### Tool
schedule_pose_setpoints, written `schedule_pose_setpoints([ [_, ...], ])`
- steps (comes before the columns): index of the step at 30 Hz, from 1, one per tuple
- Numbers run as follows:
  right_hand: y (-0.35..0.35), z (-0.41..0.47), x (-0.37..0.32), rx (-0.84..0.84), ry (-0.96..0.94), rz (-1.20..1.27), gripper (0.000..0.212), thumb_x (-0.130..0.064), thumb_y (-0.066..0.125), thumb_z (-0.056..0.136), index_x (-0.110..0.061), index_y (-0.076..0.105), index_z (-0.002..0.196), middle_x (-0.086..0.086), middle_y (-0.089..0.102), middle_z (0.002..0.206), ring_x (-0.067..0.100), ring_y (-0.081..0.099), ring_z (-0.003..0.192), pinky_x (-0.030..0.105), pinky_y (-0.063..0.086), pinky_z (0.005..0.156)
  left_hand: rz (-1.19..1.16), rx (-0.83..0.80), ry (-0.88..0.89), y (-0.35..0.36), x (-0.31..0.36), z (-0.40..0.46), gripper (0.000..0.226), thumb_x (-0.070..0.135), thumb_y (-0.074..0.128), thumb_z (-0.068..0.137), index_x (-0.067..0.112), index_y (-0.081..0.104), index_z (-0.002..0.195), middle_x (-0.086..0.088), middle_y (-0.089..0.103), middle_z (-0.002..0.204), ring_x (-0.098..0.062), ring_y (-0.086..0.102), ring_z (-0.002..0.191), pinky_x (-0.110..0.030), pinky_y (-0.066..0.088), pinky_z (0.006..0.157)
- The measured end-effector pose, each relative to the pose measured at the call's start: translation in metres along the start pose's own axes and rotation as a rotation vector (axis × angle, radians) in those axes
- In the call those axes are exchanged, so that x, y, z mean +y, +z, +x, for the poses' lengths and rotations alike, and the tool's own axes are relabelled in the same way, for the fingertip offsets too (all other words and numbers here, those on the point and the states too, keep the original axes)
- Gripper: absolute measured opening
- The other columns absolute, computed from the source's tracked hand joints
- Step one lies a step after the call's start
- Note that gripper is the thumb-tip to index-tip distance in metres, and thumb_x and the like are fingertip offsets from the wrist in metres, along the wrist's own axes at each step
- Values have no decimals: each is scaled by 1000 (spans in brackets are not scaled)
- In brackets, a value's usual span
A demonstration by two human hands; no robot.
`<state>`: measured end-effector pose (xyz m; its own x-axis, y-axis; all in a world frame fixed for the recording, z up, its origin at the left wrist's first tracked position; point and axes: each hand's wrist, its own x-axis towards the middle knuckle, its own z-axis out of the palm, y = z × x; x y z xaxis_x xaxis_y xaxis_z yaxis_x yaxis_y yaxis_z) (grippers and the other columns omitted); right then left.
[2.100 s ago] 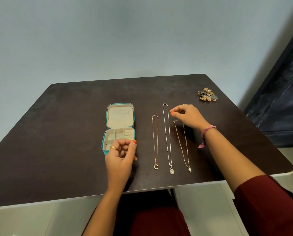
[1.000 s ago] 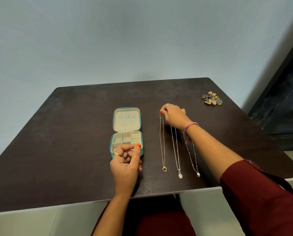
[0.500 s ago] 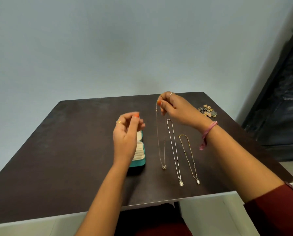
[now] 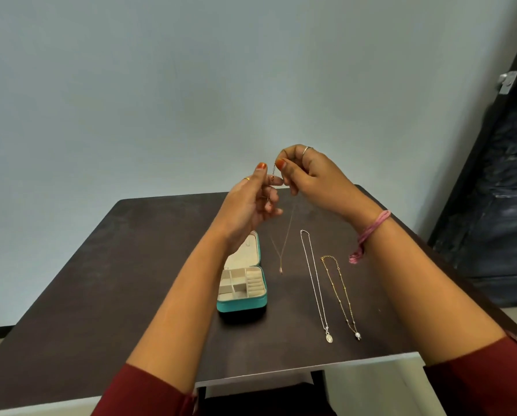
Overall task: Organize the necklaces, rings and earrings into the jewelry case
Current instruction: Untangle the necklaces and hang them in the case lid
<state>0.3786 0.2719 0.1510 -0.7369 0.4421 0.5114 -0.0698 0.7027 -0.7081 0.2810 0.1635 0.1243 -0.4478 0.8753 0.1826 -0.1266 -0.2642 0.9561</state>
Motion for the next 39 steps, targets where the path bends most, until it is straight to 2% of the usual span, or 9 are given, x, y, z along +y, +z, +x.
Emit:
schedule_pose_setpoints([
  [5, 4, -3, -5, 30, 18, 58, 14, -18, 48, 99, -25, 54, 87, -9, 52, 64, 3, 48, 52, 22, 43, 61, -51, -32, 5, -3, 5, -9, 32, 29, 40, 101, 9, 63, 90, 3, 36, 63, -8, 28, 54, -21, 29, 52],
  [8, 9, -7, -5, 39, 37, 146, 12, -17, 49, 99, -21, 54, 89, -6, 52, 66, 4, 48, 54, 21, 43, 59, -102, -34, 30, -6, 7, -13, 29, 23, 42, 100, 9, 64, 87, 4, 35, 63, -6, 28, 53, -20, 27, 50],
  [14, 27, -22, 5, 103, 69, 334, 8, -21, 53, 96, -20, 61, 98, -8, 56, 69, 0, 51, 61, 19, 43, 56, -321, -7, 91, -13, 24, -14, 27, 23, 43, 100, 11, 60, 83, 5, 44, 60, -5, 34, 50, -16, 31, 46],
  [19, 45, -37, 14, 126, 58, 292, 14, -21, 53, 96, -25, 66, 98, 20, 64, 87, 3, 52, 65, 22, 42, 59, -412, 106, 136, -24, 39, -11, 25, 25, 46, 100, 12, 59, 83, 1, 64, 67, -6, 59, 57, -18, 50, 55],
  [23, 55, -51, 11, 63, 32, 92, 16, -19, 54, 95, -16, 67, 103, -6, 62, 74, 1, 56, 67, 12, 43, 63, -437, 167, 184, -30, 42, -10, 24, 26, 46, 100, 10, 59, 87, -5, 73, 80, -13, 71, 75, -22, 56, 65],
  [27, 59, -61, -2, -91, -31, -154, 18, -22, 53, 96, -17, 66, 108, -8, 66, 86, 3, 60, 75, 11, 45, 67, -345, 161, 215, -34, 39, -10, 25, 27, 45, 100, 7, 59, 96, -9, 74, 94, -21, 71, 94, -28, 58, 76],
  [31, 55, -63, -27, -156, -90, -229, 17, -26, 57, 95, -16, 68, 102, -16, 61, 76, 1, 58, 71, 12, 43, 64, -92, 139, 216, -32, 33, -12, 28, 29, 44, 100, 6, 61, 100, -10, 73, 102, -22, 70, 98, -31, 57, 84],
  [36, 37, -52, -51, -115, -61, -78, 12, -25, 61, 92, -18, 69, 86, -2, 70, 72, 5, 64, 71, 24, 51, 69, 143, 43, 161, -31, 28, -16, 29, 29, 44, 99, 8, 64, 100, -4, 74, 87, -18, 71, 81, -29, 59, 72],
  [39, 23, -43, -57, -88, -21, 117, 18, -17, 60, 93, -4, 69, 86, 8, 71, 74, 11, 66, 70, 25, 52, 71, 204, -15, 152, -31, 27, -19, 28, 26, 45, 99, 7, 64, 92, -5, 67, 69, -14, 63, 62, -26, 55, 63],
])
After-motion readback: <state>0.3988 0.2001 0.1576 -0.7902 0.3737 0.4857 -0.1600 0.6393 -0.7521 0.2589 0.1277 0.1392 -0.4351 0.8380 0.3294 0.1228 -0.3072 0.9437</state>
